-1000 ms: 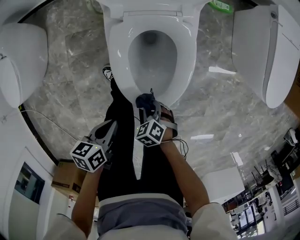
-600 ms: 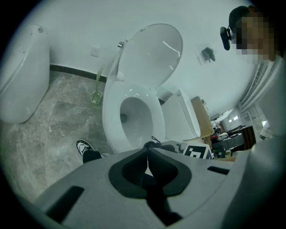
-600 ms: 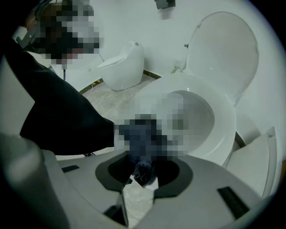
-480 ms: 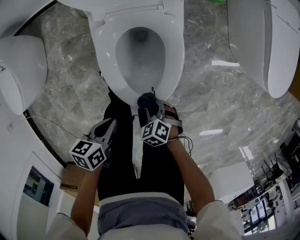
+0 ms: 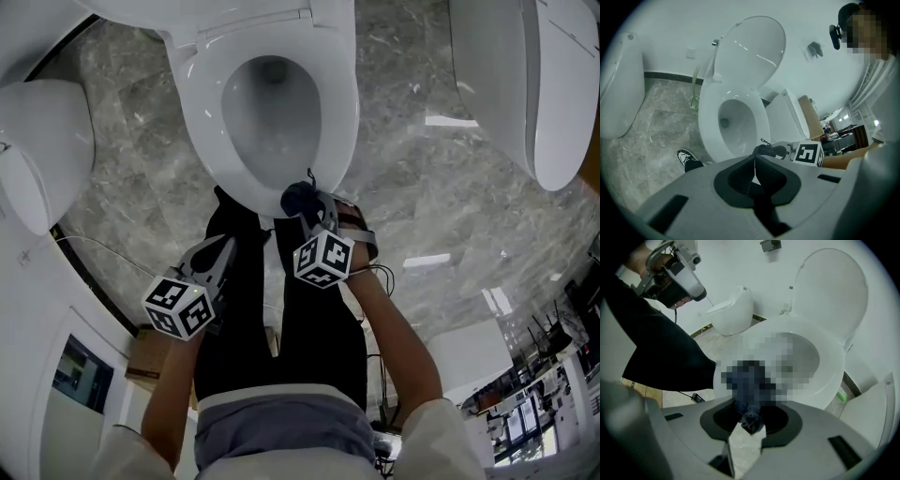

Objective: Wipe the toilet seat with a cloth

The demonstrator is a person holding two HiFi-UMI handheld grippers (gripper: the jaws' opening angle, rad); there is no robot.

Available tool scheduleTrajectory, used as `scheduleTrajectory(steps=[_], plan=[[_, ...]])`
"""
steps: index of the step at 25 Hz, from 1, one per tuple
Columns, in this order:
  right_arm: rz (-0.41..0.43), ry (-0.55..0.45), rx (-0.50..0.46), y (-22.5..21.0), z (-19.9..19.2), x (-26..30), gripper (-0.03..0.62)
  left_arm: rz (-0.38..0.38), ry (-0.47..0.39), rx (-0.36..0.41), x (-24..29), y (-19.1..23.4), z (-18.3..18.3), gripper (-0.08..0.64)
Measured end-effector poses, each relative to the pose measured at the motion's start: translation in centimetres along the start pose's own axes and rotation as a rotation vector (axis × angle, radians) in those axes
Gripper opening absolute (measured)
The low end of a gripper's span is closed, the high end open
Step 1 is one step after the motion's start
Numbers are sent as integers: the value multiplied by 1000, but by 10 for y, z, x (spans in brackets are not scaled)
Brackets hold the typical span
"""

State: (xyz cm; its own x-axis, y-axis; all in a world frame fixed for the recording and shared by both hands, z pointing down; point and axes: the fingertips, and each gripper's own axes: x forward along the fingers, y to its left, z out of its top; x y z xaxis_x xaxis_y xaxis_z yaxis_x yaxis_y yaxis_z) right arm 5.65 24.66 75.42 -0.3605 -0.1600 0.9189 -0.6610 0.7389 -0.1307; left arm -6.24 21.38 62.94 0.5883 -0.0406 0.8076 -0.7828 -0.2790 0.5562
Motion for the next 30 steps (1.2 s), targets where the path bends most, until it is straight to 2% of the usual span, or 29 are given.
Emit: scheduleTrajectory(steps=[5, 12, 30], plan=[[28, 1, -1, -11, -2, -2, 110, -1, -7, -6, 3, -1, 4, 12], [48, 12, -29, -27, -3, -2, 110, -8, -30, -52, 2, 2, 6, 14], [-9, 30, -13, -92, 4, -3, 112, 8, -66, -95, -6, 17, 7, 13]])
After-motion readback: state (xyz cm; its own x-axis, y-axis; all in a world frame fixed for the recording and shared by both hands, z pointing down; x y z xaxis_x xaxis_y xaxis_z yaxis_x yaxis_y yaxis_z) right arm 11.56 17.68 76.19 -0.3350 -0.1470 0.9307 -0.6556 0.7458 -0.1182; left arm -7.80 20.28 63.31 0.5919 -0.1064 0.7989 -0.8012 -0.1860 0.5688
